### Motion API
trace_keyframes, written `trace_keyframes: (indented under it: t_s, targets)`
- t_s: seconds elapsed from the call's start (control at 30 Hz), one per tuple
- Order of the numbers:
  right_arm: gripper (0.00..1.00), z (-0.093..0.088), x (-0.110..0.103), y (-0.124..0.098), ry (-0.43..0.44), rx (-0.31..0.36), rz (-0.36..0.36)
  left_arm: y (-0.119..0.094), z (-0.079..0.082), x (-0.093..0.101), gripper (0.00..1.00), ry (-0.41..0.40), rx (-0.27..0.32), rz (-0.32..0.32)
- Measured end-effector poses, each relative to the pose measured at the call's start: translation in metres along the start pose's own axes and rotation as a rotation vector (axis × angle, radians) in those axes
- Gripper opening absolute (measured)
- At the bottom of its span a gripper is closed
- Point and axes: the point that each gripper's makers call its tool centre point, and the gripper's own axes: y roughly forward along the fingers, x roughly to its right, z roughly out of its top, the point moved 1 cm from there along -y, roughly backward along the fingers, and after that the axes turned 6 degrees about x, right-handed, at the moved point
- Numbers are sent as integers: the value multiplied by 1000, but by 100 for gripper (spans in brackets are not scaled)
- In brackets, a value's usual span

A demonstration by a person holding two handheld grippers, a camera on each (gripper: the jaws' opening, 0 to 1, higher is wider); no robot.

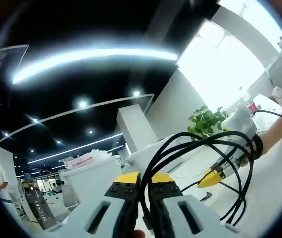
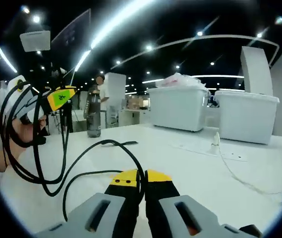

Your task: Coil the Type-C to USB data cable on the desktop and secure it with Velcro straps.

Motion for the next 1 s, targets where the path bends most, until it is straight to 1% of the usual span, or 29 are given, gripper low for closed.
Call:
trace_keyframes:
  t_s: [0.17,0.37,0.67,1.0]
  targets:
    - [3,10,-3,-4,-34,35,-7,0,-1,0,6,-2,-4,3]
    - [3,16,-7,-6,-65,58,-3,0,-8,2,6,-6,-25,-1]
    - [3,21,-5,-6,-53,74,-14,1,-13,5,6,-3,-47,-9]
    - [3,21,-4,-6,-50,77,-14,2,-12,6,6,-4,-47,-14]
